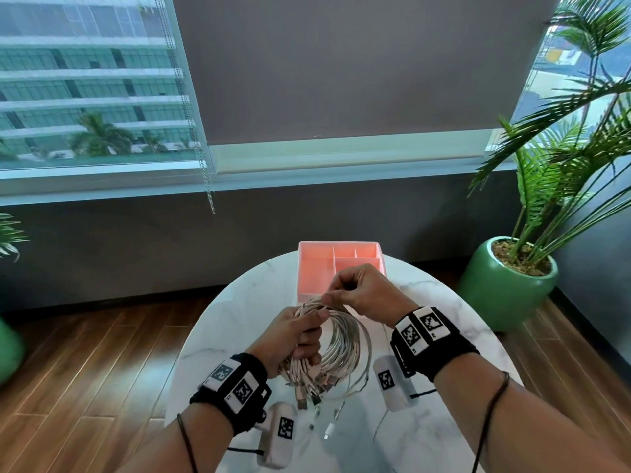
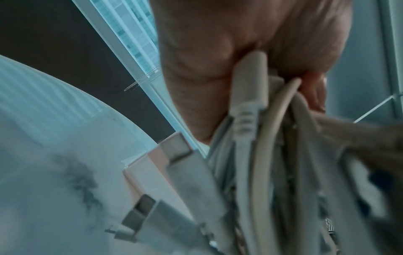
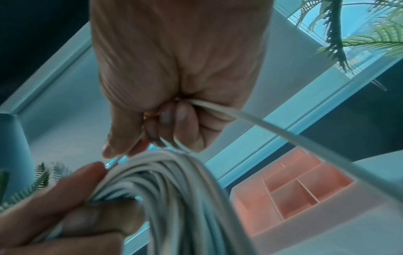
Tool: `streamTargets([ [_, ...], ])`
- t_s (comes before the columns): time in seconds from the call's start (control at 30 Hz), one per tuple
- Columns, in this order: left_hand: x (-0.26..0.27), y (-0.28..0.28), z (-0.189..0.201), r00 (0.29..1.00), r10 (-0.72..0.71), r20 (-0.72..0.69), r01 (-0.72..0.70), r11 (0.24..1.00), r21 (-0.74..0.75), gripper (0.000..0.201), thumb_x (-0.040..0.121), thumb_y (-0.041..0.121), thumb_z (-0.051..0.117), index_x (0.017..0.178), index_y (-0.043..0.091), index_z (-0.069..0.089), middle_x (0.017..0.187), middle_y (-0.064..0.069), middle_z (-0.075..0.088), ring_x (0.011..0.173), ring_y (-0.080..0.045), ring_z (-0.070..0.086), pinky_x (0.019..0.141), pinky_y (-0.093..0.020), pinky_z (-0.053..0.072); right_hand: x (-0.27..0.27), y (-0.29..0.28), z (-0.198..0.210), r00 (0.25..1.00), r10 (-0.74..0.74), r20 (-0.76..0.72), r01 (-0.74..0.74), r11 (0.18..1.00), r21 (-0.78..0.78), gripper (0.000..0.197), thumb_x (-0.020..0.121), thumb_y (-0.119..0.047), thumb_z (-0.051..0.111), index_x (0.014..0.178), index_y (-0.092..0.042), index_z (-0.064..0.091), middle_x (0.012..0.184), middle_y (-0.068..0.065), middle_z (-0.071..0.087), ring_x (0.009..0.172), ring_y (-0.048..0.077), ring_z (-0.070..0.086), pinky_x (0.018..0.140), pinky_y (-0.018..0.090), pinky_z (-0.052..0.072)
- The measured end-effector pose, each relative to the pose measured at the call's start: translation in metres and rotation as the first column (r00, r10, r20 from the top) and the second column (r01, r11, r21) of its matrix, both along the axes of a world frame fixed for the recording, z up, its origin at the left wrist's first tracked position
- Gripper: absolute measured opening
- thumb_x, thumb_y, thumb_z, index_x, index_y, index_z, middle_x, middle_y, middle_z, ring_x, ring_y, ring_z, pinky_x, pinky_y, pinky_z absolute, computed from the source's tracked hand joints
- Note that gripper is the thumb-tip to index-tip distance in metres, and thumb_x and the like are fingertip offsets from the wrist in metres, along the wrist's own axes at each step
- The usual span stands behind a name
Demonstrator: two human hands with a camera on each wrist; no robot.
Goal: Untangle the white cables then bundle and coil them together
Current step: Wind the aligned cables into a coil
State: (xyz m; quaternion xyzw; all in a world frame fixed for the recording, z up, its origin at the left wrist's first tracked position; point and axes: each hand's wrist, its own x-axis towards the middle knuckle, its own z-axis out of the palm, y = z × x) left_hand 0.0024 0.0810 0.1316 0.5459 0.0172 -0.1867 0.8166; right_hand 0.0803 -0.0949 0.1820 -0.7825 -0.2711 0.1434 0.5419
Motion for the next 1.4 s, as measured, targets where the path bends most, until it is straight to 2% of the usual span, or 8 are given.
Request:
streamTargets([
  [0.13, -0.002, -0.003, 0.003, 0.998, -0.06, 0.027, 0.056, 0.988, 0.141, 0.039, 0.097, 0.024, 0.065, 0.06, 0.022, 0.052, 0.056, -0.002, 0.026, 0.037, -0.012, 0.029, 0.054, -0.033, 0.049, 0.003, 0.006, 0.007, 0.997, -0.004, 0.076, 0.006, 1.0, -0.029, 0.021, 0.08, -0.013, 0.081, 0.077, 0.004, 0.069, 0.077, 0.023, 0.069, 0.067, 0.019, 0.061, 0.072, 0.044, 0.055],
  [0.33, 0.002, -0.003, 0.0, 0.996, 0.091, 0.0, -0.09, 0.994, 0.06, 0.029, 0.094, 0.015, 0.065, 0.069, 0.016, 0.05, 0.055, -0.001, 0.025, 0.038, -0.013, 0.027, 0.053, -0.033, 0.047, 0.008, 0.003, -0.008, 0.995, -0.039, 0.089, 0.043, 0.998, -0.043, 0.022, 0.09, -0.028, 0.072, 0.084, -0.006, 0.069, 0.081, 0.023, 0.068, 0.068, 0.021, 0.058, 0.074, 0.054, 0.052],
  [0.5, 0.004, 0.0, 0.003, 0.977, 0.166, -0.136, -0.192, 0.958, -0.211, 0.03, 0.096, 0.023, 0.055, 0.07, 0.016, 0.043, 0.052, 0.004, 0.024, 0.035, -0.008, 0.026, 0.047, -0.028, 0.046, -0.005, 0.004, -0.024, 0.978, -0.03, 0.208, 0.064, 0.986, -0.157, 0.035, 0.091, -0.059, 0.057, 0.111, -0.031, 0.06, 0.095, -0.004, 0.064, 0.078, 0.007, 0.058, 0.075, 0.036, 0.052],
  [0.63, 0.006, 0.006, 0.003, 0.963, 0.228, -0.142, -0.254, 0.944, -0.211, 0.031, 0.098, 0.025, 0.054, 0.071, 0.016, 0.041, 0.053, 0.004, 0.023, 0.035, -0.009, 0.024, 0.048, -0.028, 0.045, -0.006, -0.002, -0.033, 0.958, -0.138, 0.251, 0.182, 0.97, -0.163, 0.037, 0.089, -0.049, 0.066, 0.116, -0.025, 0.058, 0.091, -0.016, 0.052, 0.071, -0.004, 0.049, 0.065, 0.014, 0.039],
  [0.8, 0.007, 0.011, 0.004, 0.956, 0.26, -0.132, -0.279, 0.947, -0.157, 0.036, 0.1, 0.025, 0.054, 0.069, 0.017, 0.039, 0.054, 0.003, 0.022, 0.036, -0.01, 0.024, 0.048, -0.029, 0.044, 0.001, -0.009, -0.039, 0.961, -0.173, 0.214, 0.197, 0.975, -0.098, 0.016, 0.09, -0.03, 0.071, 0.084, -0.016, 0.068, 0.074, -0.002, 0.068, 0.065, 0.013, 0.058, 0.066, 0.03, 0.049],
  [0.87, 0.008, 0.01, 0.003, 0.957, 0.264, -0.118, -0.277, 0.954, -0.113, 0.037, 0.1, 0.027, 0.056, 0.068, 0.017, 0.04, 0.055, 0.002, 0.023, 0.037, -0.011, 0.024, 0.049, -0.03, 0.046, 0.002, -0.007, -0.037, 0.955, -0.2, 0.221, 0.22, 0.973, -0.072, 0.014, 0.09, -0.026, 0.071, 0.083, -0.015, 0.067, 0.076, 0.0, 0.068, 0.07, 0.017, 0.061, 0.069, 0.03, 0.05],
  [1.13, 0.003, -0.005, 0.001, 0.983, 0.185, 0.0, -0.185, 0.981, 0.05, 0.028, 0.093, 0.017, 0.067, 0.069, 0.013, 0.054, 0.055, -0.002, 0.031, 0.038, -0.015, 0.032, 0.057, -0.034, 0.044, 0.002, 0.0, -0.032, 0.954, -0.228, 0.195, 0.239, 0.97, -0.038, 0.015, 0.093, -0.018, 0.066, 0.081, -0.014, 0.06, 0.059, -0.014, 0.058, 0.053, -0.001, 0.05, 0.055, 0.011, 0.038],
  [1.4, 0.0, -0.005, 0.0, 0.989, 0.134, -0.06, -0.133, 0.991, 0.019, 0.035, 0.098, 0.012, 0.06, 0.064, 0.016, 0.052, 0.056, -0.002, 0.026, 0.038, -0.013, 0.028, 0.053, -0.033, 0.047, 0.0, -0.009, -0.034, 0.98, -0.187, 0.061, 0.19, 0.981, -0.042, 0.012, 0.094, -0.015, 0.066, 0.083, -0.011, 0.066, 0.054, -0.007, 0.06, 0.043, 0.014, 0.053, 0.043, 0.03, 0.046],
])
